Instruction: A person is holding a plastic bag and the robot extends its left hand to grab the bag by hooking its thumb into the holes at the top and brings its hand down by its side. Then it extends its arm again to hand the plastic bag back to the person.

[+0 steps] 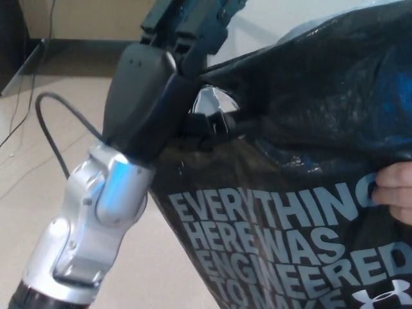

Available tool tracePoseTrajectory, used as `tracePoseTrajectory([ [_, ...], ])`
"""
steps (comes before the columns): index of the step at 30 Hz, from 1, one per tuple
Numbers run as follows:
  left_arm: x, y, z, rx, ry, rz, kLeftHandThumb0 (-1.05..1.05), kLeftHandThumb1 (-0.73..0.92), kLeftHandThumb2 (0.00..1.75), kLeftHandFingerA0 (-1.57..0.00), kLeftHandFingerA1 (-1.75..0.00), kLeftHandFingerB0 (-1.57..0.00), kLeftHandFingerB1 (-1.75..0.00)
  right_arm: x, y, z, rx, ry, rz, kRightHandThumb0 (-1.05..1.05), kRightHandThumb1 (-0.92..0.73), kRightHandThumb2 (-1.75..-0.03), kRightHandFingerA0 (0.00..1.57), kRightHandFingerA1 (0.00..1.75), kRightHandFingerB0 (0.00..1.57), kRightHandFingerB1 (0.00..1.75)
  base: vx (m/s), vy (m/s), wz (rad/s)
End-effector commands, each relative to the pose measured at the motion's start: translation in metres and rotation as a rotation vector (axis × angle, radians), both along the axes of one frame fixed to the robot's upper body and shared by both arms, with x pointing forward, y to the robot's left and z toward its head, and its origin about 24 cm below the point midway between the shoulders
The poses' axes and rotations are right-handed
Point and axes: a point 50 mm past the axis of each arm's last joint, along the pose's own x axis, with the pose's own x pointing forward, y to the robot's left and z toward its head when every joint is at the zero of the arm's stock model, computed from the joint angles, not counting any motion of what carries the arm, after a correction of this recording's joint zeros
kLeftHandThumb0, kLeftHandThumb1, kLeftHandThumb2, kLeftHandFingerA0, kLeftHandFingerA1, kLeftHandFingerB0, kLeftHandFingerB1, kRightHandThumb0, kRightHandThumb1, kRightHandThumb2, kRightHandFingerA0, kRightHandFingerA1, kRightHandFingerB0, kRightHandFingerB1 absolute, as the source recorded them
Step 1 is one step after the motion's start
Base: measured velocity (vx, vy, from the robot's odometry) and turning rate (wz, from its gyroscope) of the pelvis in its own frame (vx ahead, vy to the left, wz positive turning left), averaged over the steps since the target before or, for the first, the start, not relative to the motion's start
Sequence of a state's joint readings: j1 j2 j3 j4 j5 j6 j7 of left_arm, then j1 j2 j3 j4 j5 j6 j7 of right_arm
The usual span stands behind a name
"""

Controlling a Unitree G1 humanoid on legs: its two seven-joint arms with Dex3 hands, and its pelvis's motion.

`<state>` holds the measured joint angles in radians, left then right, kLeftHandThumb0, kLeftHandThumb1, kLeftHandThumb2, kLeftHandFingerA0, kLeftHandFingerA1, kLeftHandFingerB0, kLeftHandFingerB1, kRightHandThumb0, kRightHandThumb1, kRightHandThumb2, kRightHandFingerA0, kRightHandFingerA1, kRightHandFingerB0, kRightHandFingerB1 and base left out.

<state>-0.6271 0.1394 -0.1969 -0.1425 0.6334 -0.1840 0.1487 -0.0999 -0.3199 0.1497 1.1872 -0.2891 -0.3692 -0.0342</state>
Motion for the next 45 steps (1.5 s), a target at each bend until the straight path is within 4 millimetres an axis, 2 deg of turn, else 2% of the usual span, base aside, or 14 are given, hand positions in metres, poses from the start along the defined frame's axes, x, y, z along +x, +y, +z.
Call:
tracePoseTrajectory([
  [1, 0.014, 0.009, 0.005, 0.029, 0.03, 0.118, -0.64, 0.39, 0.72, -0.08, -0.34, -0.08, -0.24, 0.0, -0.008, 0.004, -0.014, -0.014, -0.004, -0.27, -0.67, -0.6, 0.67, 0.49, 0.57, 0.41, 0.0, 0.0, 0.0],
  [11, 0.019, 0.022, 0.001, 0.096, 0.091, 0.163, -0.59, 0.38, 0.72, -0.06, -0.37, -0.06, -0.25, 0.0, -0.006, 0.004, -0.02, -0.014, 0.008, -0.29, -0.67, -0.61, 0.69, 0.5, 0.59, 0.42, 0.0, 0.0, 0.0],
  [13, 0.019, 0.024, -0.002, 0.106, 0.101, 0.167, -0.71, 0.43, 0.69, -0.1, -0.37, -0.14, -0.18, 0.0, -0.007, 0.004, -0.026, -0.013, 0.007, -0.3, -0.66, -0.61, 0.7, 0.5, 0.59, 0.41, 0.0, 0.0, 0.0],
  [16, 0.02, 0.027, -0.008, 0.126, 0.122, 0.185, -0.57, 0.44, 0.55, -0.14, -0.32, -0.09, -0.25, 0.001, -0.005, 0.003, -0.013, -0.016, 0.003, -0.28, -0.67, -0.6, 0.68, 0.48, 0.59, 0.41, 0.0, 0.0, 0.0],
  [18, 0.021, 0.027, -0.011, 0.143, 0.126, 0.198, -0.63, 0.39, 0.68, -0.09, -0.38, -0.06, -0.28, 0.001, -0.005, 0.003, -0.011, -0.007, -0.003, -0.29, -0.67, -0.61, 0.68, 0.48, 0.58, 0.41, 0.0, 0.0, 0.0],
  [19, 0.021, 0.027, -0.013, 0.15, 0.138, 0.201, -0.59, 0.45, 0.54, -0.13, -0.31, -0.06, -0.26, 0.001, -0.005, 0.003, -0.014, -0.008, -0.002, -0.28, -0.67, -0.61, 0.68, 0.48, 0.58, 0.41, 0.0, 0.0, 0.0],
  [20, 0.022, 0.027, -0.015, 0.159, 0.151, 0.203, -0.61, 0.39, 0.74, -0.05, -0.4, -0.01, -0.23, 0.001, -0.005, 0.003, -0.023, -0.012, 0.01, -0.28, -0.67, -0.61, 0.68, 0.49, 0.58, 0.41, 0.0, 0.0, 0.0],
  [21, 0.023, 0.026, -0.019, 0.15, 0.161, 0.194, -0.32, 0.2, 0.82, -0.01, -0.49, 0.0, -0.48, 0.001, -0.005, 0.003, -0.019, -0.014, 0.013, -0.28, -0.68, -0.6, 0.67, 0.48, 0.59, 0.42, 0.0, 0.0, 0.0],
  [22, 0.024, 0.025, -0.02, 0.147, 0.169, 0.192, -0.63, 0.4, 0.69, -0.11, -0.39, -0.08, -0.3, 0.001, -0.005, 0.003, -0.017, -0.014, 0.011, -0.28, -0.67, -0.6, 0.67, 0.48, 0.59, 0.41, 0.0, 0.0, 0.0],
  [27, 0.027, 0.021, -0.022, 0.161, 0.144, 0.213, -0.64, 0.42, 0.72, -0.09, -0.39, -0.05, -0.25, 0.001, -0.004, 0.003, -0.011, -0.012, 0.004, -0.28, -0.67, -0.6, 0.68, 0.48, 0.59, 0.41, 0.0, 0.0, 0.0],
  [28, 0.028, 0.018, -0.022, 0.143, 0.128, 0.214, -0.33, 0.25, 0.85, 0.0, -0.48, 0.0, -0.49, 0.001, -0.004, 0.003, -0.016, -0.013, 0.007, -0.26, -0.67, -0.6, 0.69, 0.5, 0.6, 0.42, 0.0, 0.0, 0.0],
  [33, 0.031, 0.01, -0.02, 0.101, 0.085, 0.237, -0.34, 0.26, 0.86, -0.01, -0.47, 0.0, -0.48, 0.0, -0.004, 0.002, -0.019, -0.011, 0.009, -0.29, -0.67, -0.6, 0.69, 0.49, 0.59, 0.42, 0.0, 0.0, 0.0],
  [34, 0.031, 0.008, -0.018, 0.092, 0.076, 0.24, -0.65, 0.43, 0.72, -0.17, -0.41, -0.07, -0.35, 0.0, -0.004, 0.003, -0.019, -0.013, 0.01, -0.29, -0.67, -0.61, 0.69, 0.49, 0.59, 0.42, 0.0, 0.0, 0.0],
  [45, 0.032, -0.002, -0.011, 0.021, 0.048, 0.211, -0.64, 0.42, 0.72, -0.22, -0.43, -0.13, -0.36, 0.0, -0.004, 0.002, -0.024, -0.006, 0.022, -0.28, -0.68, -0.6, 0.69, 0.49, 0.59, 0.42, 0.0, 0.0, 0.0],
])
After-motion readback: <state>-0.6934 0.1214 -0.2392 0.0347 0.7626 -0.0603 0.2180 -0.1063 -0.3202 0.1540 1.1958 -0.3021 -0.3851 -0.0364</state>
